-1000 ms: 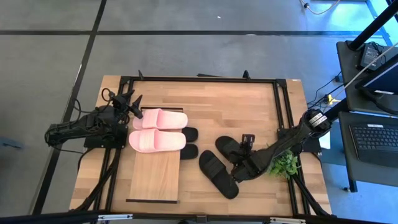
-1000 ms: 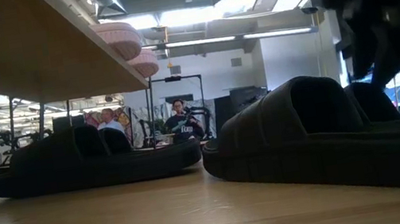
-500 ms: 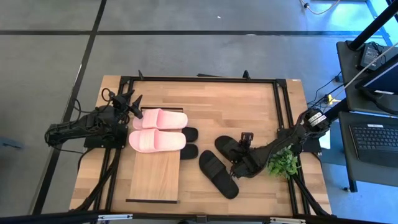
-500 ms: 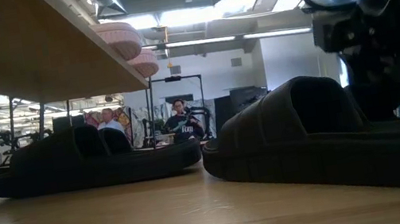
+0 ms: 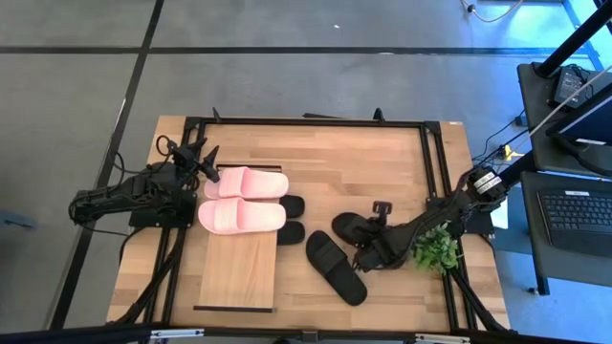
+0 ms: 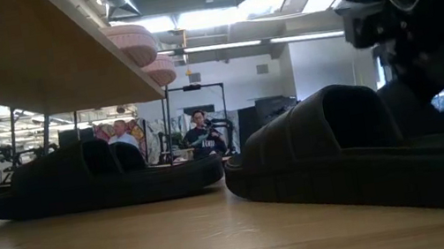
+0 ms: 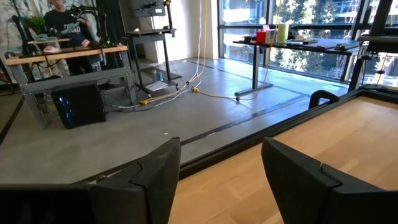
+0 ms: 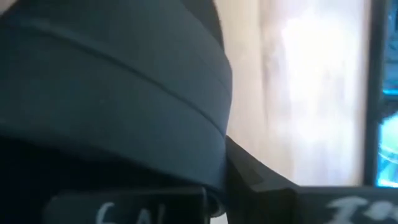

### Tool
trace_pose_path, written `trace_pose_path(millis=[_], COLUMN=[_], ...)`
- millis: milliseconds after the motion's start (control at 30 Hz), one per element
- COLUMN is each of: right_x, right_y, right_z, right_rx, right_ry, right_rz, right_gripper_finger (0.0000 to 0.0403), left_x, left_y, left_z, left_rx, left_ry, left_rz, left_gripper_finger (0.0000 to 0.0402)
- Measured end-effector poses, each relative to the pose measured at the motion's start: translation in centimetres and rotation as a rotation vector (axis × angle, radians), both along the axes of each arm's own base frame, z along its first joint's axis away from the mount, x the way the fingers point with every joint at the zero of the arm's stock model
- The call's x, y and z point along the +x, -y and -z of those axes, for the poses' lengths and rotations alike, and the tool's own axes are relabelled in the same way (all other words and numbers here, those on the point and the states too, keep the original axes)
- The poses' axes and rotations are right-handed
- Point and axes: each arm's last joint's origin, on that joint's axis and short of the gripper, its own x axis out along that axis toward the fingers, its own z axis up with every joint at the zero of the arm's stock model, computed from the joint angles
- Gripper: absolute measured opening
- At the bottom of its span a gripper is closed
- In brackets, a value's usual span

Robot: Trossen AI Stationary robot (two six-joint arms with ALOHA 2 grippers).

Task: Pick and place slides into the shelf
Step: Put the black slipper under the shelf

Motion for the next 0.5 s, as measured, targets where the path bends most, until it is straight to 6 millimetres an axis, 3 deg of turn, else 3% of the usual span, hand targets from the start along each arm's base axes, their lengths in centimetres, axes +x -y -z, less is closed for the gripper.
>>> trace_pose_path(millis=[200,500], right_x=[1.4,4.8], right_y=[-0.7,-2.6], right_z=[-3.5,-8.2], right_rx=[-0.014,0.055], right_ry=[0.017,0.182], right_rz=[0.005,-0.168], right_gripper_finger=[0.0014,0.0014], left_x=[0.0,0.0], left_y=[0.0,0.0], left_z=[0.0,0.0], left_rx=[0.000,0.000], left_ry=[0.000,0.000], left_rz=[0.000,0.000], left_gripper_finger=[0.0217,0.0217])
